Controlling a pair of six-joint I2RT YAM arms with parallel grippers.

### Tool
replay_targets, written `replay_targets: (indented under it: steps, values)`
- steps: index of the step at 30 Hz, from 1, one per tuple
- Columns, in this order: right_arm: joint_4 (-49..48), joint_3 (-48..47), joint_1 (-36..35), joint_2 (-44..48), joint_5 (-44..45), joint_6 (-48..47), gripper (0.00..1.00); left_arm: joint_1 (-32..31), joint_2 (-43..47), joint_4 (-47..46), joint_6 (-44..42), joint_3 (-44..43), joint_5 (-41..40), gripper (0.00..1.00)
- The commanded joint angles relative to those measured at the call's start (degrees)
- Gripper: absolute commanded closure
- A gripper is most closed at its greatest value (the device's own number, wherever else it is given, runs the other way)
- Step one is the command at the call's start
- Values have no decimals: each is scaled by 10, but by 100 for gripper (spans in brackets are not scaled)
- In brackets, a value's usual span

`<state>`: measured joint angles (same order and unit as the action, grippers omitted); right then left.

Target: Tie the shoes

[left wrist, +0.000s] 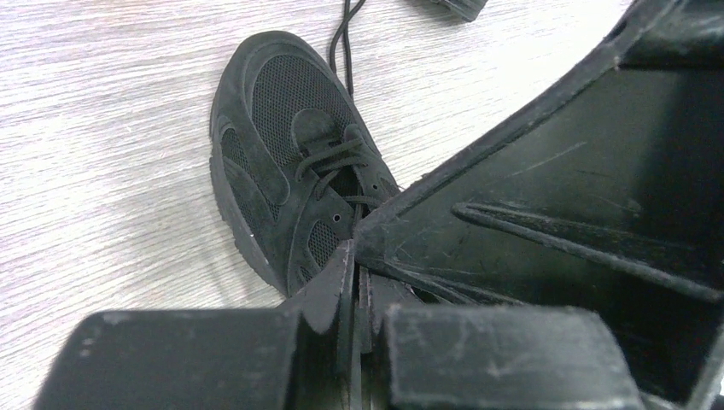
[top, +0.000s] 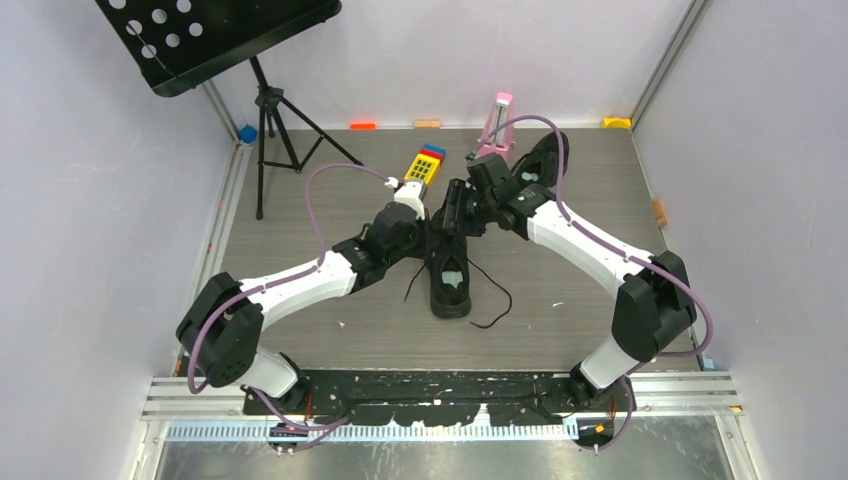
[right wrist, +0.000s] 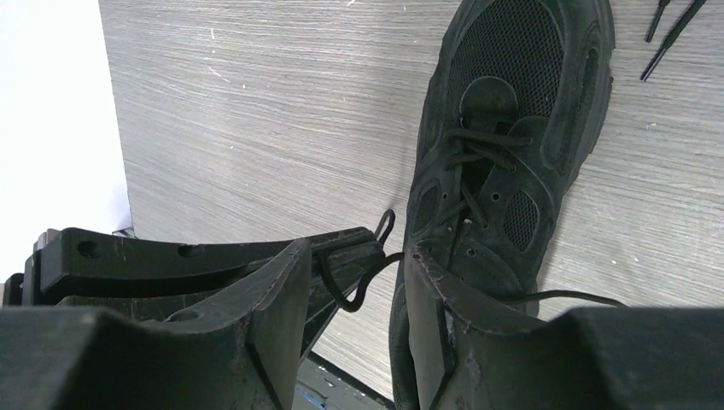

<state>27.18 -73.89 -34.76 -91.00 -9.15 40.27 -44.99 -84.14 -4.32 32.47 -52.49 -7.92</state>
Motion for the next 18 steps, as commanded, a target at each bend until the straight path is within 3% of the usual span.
replay_targets:
  steps: [1,18]
  values:
    - [4,-1,-3,44,0,-4,51,3,20,-4,-8,-21,-9,100]
    - [-25,21,-9,38,-25,28,55,3,24,-9,-7,-18,-6,100]
